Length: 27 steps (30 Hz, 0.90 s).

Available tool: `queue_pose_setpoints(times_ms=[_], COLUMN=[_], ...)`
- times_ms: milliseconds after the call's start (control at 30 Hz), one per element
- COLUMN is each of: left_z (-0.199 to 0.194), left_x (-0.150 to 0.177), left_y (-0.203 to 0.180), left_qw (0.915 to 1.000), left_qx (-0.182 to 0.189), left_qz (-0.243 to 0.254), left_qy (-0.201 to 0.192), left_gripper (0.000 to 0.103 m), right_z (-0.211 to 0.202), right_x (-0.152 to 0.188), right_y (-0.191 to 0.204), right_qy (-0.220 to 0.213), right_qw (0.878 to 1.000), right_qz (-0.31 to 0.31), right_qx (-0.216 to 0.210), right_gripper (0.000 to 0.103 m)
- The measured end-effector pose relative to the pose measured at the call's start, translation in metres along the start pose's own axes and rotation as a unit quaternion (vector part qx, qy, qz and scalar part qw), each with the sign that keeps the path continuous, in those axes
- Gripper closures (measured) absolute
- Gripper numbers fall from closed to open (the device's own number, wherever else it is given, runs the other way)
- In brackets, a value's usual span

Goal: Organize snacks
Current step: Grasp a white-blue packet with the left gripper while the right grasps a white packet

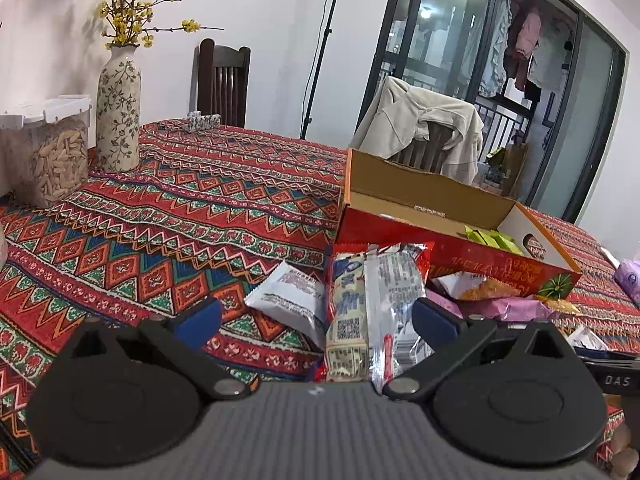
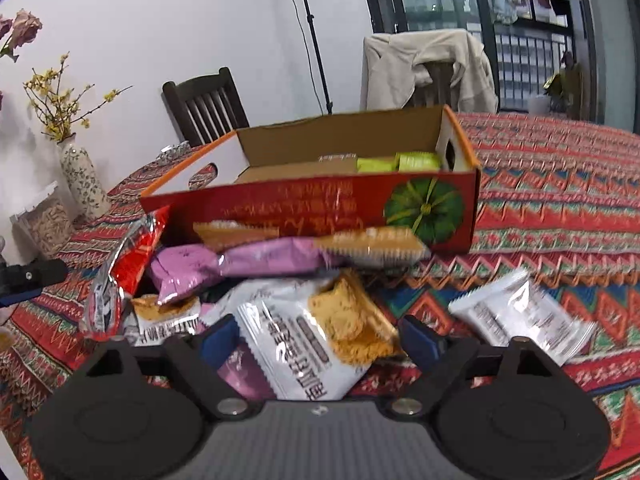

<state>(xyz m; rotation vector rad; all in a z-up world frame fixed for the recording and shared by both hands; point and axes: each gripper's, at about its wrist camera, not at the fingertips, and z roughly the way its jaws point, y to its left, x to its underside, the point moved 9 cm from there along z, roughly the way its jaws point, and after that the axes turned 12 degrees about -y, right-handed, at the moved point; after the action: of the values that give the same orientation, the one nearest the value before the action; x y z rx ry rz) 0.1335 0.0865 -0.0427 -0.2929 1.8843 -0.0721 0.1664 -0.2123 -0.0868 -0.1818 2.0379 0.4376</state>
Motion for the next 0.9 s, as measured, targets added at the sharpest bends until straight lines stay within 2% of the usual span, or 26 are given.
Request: queue_pose_setpoints(times_ms=[33,100,133,200,500,667,733,767,800,867,900], left_z=[0.0,-0.002,-0.003,-0.003,0.028,0.056,0.061,0.061,0.061,0.059,0.058], left_x=[0.001,0.002,0.003,0.004,0.006,0.017,0.022,0.023,0.023,0.024,0.023], left_y=[0.0,-0.003,-0.004,-0.009,-0.043,-0.047,-0.044,-0.043,-0.042,-0.039,-0.037], left_qw=[1.0,1.0,0.9999,0.9998,0.9987,0.9986,0.9981,0.9982,0.9983,0.9979,0.9977], left_qx=[0.001,0.008,0.011,0.018,0.048,0.025,0.021,0.019,0.017,0.022,0.026], left_qz=[-0.001,-0.001,0.0,0.001,0.007,0.001,-0.014,-0.019,-0.02,-0.031,-0.037], left_qy=[0.002,0.003,0.004,0.004,0.016,0.046,0.055,0.054,0.052,0.052,0.05], left_gripper=[0.0,0.0,0.0,0.0,0.0,0.0,0.009,0.018,0.031,0.032,0.035], right_z=[0.0,-0.005,-0.008,-0.014,-0.054,-0.059,-0.059,-0.058,-0.058,-0.055,-0.055], right_x=[0.002,0.0,-0.001,-0.003,-0.027,-0.032,-0.031,-0.031,-0.032,-0.032,-0.032], right_y=[-0.003,-0.006,-0.007,-0.011,-0.032,-0.038,-0.038,-0.038,-0.038,-0.037,-0.036], right_qy=[-0.001,-0.01,-0.013,-0.023,-0.092,-0.1,-0.098,-0.098,-0.097,-0.097,-0.097], right_qw=[1.0,1.0,1.0,0.999,0.995,0.994,0.995,0.995,0.995,0.995,0.995], right_qz=[0.007,0.016,0.022,0.027,0.026,0.02,0.018,0.017,0.015,0.013,0.012], right_qx=[-0.001,-0.006,-0.012,-0.011,0.013,0.026,0.027,0.027,0.027,0.027,0.026], right_gripper=[0.038,0.053,0.073,0.087,0.09,0.09,0.09,0.09,0.09,0.09,0.09])
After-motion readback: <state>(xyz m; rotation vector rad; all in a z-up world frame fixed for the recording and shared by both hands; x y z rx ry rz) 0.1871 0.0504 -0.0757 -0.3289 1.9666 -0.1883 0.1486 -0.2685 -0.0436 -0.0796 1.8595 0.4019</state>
